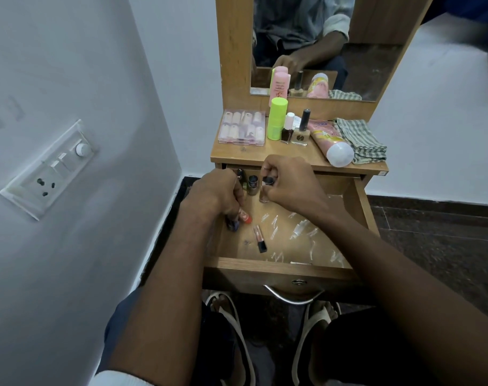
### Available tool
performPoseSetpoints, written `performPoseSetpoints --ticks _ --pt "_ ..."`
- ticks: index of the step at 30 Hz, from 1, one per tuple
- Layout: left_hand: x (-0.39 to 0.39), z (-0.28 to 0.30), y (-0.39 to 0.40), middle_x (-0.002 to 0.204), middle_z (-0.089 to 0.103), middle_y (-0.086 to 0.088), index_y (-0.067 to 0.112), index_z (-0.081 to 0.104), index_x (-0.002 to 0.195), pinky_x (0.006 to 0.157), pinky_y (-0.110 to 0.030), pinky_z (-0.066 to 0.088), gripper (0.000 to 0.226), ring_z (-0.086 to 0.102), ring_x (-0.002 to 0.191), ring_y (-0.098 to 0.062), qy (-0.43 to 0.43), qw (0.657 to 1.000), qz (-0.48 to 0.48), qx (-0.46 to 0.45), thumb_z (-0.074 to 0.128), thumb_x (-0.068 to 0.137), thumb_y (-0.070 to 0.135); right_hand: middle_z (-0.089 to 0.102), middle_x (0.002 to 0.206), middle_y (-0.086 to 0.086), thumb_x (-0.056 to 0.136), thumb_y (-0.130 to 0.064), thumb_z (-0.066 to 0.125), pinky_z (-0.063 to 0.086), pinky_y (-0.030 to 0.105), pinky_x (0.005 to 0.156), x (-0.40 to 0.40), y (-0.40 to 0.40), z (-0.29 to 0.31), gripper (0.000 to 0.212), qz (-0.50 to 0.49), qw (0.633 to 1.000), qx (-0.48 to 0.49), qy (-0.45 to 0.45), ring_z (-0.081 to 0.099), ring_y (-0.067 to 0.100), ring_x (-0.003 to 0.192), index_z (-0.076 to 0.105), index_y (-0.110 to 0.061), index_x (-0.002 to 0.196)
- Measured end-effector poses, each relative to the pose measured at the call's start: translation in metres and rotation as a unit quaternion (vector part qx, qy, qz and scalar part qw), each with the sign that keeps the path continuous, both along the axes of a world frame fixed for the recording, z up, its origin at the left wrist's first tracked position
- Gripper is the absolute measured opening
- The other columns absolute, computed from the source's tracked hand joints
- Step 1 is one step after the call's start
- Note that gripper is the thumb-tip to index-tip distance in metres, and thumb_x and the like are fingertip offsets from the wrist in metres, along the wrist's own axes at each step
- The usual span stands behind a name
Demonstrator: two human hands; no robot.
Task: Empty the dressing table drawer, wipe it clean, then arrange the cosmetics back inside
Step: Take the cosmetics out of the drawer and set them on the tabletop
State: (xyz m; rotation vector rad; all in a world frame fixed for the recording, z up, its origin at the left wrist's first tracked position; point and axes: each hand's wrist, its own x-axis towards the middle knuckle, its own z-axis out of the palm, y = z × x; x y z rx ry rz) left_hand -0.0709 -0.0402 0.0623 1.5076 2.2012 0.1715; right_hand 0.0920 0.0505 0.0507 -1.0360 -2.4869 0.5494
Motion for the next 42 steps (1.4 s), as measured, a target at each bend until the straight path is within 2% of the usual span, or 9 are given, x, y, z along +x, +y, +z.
performPoseSetpoints --ticks 4,10,17,23,29,32,36,38,42 --pt "0.0 0.001 -0.003 0.084 0.071 0.011 0.034 0.074 0.07 0.081 -0.033 0.062 0.033 0.069 0.086 -0.013 0.0 1.0 -0.002 0.015 0.1 0.062 0.015 0.067 0.083 -0.004 0.067 -0.016 0.085 0.059 0.038 0.067 -0.004 -0.006 -0.006 0.033 0.011 0.999 -0.006 -0.03 0.064 0.02 0.078 0.067 -0.027 0.093" --pt "-0.009 0.012 -0.01 0.077 0.079 0.011 0.026 0.084 0.082 0.078 -0.025 0.06 0.027 0.075 0.081 -0.007 -0.076 0.995 -0.036 0.062 0.096 0.067 0.007 0.067 0.082 -0.004 0.07 -0.016 0.084 0.059 0.038 0.066 -0.001 -0.006 0.0 0.032 0.005 1.0 -0.006 -0.026 0.064 0.018 0.075 0.065 -0.03 0.092" --pt "-0.013 0.03 -0.006 0.079 0.081 0.007 0.02 0.085 0.092 0.076 -0.017 0.055 0.02 0.074 0.074 -0.003 -0.166 0.967 -0.043 0.188 0.093 0.077 0.01 0.066 0.08 -0.007 0.072 -0.015 0.081 0.048 0.028 0.063 0.009 0.0 0.019 0.024 -0.025 0.999 0.028 0.032 0.061 0.014 0.076 0.069 -0.022 0.092" --pt "0.001 0.043 0.019 0.085 0.078 0.013 0.027 0.084 0.1 0.072 -0.016 0.056 0.017 0.07 0.075 0.0 -0.132 0.91 0.035 0.391 0.088 0.085 0.021 0.065 0.073 -0.013 0.075 -0.014 0.082 0.039 0.013 0.057 0.026 0.014 0.054 0.022 -0.093 0.985 0.06 0.131 0.056 -0.002 0.062 0.07 -0.02 0.092" --pt "0.02 0.037 0.057 0.093 0.079 0.01 0.023 0.082 0.108 0.076 -0.019 0.062 0.018 0.073 0.082 0.0 -0.118 0.859 0.098 0.488 0.083 0.091 0.021 0.074 0.084 -0.004 0.081 -0.015 0.08 0.061 0.038 0.073 0.02 0.028 0.052 0.02 -0.116 0.974 0.129 0.147 0.069 0.011 0.075 0.073 -0.017 0.099" --pt "0.025 0.027 0.071 0.099 0.08 0.01 0.02 0.083 0.11 0.079 -0.019 0.062 0.018 0.073 0.085 0.001 -0.11 0.846 0.102 0.511 0.082 0.092 0.021 0.076 0.089 0.001 0.083 -0.012 0.078 0.057 0.034 0.075 0.012 0.035 0.042 0.018 -0.101 0.974 0.149 0.137 0.071 0.018 0.08 0.074 -0.014 0.101" --pt "0.028 0.023 0.08 0.099 0.078 0.01 0.021 0.078 0.121 0.071 -0.002 0.049 0.035 0.068 0.082 0.002 -0.094 0.853 0.099 0.505 0.086 0.087 0.022 0.076 0.091 0.003 0.083 -0.009 0.077 0.044 0.026 0.072 0.004 0.04 0.035 0.021 -0.104 0.971 0.17 0.132 0.07 0.022 0.084 0.075 -0.012 0.103" --pt "0.027 0.02 0.081 0.092 0.072 0.012 0.021 0.076 0.125 0.069 0.0 0.046 0.045 0.064 0.076 0.005 -0.09 0.865 0.095 0.485 0.09 0.083 0.022 0.075 0.092 0.005 0.082 -0.008 0.078 0.05 0.028 0.074 0.004 0.04 0.032 0.026 -0.113 0.972 0.159 0.132 0.069 0.023 0.084 0.074 -0.011 0.107" --pt "0.023 0.013 0.077 0.086 0.07 0.012 0.022 0.077 0.117 0.073 -0.019 0.059 0.044 0.064 0.073 0.0 -0.078 0.897 0.071 0.429 0.094 0.077 0.024 0.072 0.094 0.007 0.081 -0.004 0.078 0.056 0.042 0.075 0.004 0.036 0.026 0.033 -0.12 0.973 0.147 0.133 0.067 0.026 0.085 0.068 -0.011 0.111"
